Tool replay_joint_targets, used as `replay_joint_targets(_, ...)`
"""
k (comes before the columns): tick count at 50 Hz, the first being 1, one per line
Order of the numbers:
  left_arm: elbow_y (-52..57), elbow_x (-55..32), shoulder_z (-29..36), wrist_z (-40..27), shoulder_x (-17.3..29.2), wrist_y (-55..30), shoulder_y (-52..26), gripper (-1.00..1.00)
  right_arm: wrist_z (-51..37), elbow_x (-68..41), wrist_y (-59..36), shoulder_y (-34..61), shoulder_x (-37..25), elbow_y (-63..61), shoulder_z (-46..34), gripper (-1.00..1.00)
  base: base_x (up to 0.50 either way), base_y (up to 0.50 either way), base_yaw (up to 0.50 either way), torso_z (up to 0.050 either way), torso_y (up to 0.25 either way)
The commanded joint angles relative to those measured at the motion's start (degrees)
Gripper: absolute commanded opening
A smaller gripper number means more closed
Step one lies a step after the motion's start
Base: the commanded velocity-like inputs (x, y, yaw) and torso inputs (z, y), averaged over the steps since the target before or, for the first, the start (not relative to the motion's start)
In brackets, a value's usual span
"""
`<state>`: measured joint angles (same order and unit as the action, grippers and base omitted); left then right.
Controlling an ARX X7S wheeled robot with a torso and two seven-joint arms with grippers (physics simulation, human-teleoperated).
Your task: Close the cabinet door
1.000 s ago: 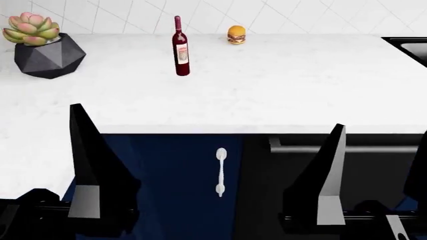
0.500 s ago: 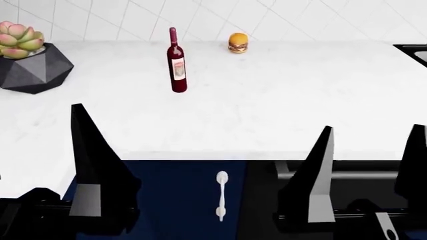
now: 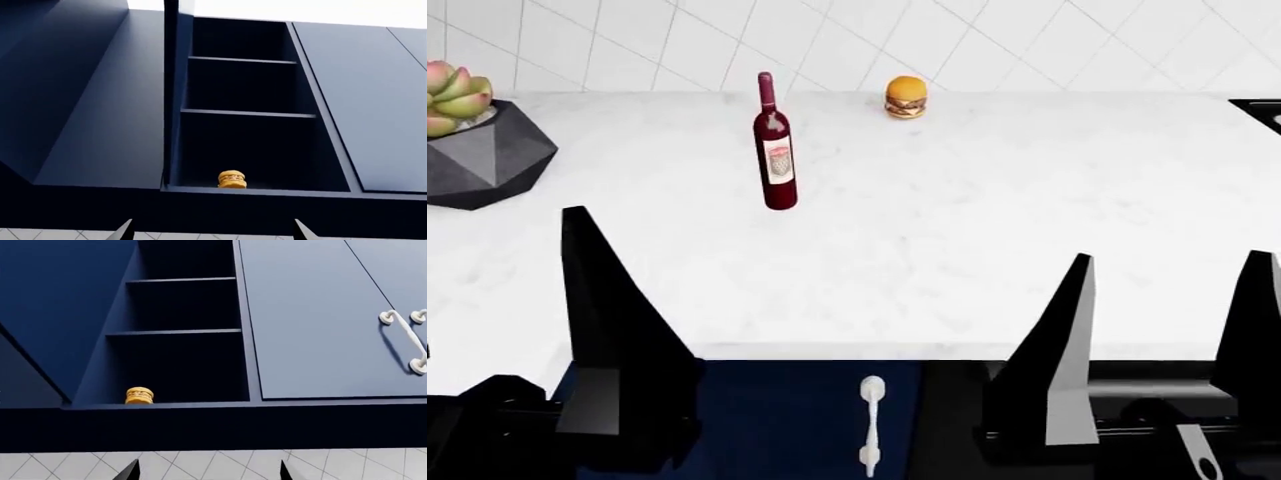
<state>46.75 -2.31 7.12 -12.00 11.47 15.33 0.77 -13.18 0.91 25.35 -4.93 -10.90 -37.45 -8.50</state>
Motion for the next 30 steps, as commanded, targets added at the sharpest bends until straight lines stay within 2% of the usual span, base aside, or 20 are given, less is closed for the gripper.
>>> replay_joint_targets(1,0.0,-0.2,0.2,-0.5,0.5,0.3,0.0,1.00,-0.5,0.3,0.7,0.0,-0.5,0.2,-0.3,1.00,0.00,0.00,0.00,0.000,0.000)
replay_joint_targets(15,0.1,-0.2,0.6,-1.1,1.0,0.4,0.1,1.00,-1.3,0.7,0.0,0.3,-0.8,0.3,-0.5,1.00,0.44,0.00,0.00,0.000,0.000)
replay_joint_targets(20,0.0,0.3,0.7,-1.2,1.3,1.3,0.3,1.00,-1.6,0.3,0.4,0.2,-1.0,0.4,-0.6,1.00,0.00,0.00,0.00,0.000,0.000)
replay_joint_targets(30,-0.1,0.5,1.1,-1.4,1.8,1.3,0.4,1.00,-1.9,0.0,0.4,0.2,-1.4,0.4,-1.0,1.00,0.00,0.00,0.00,0.050,0.014)
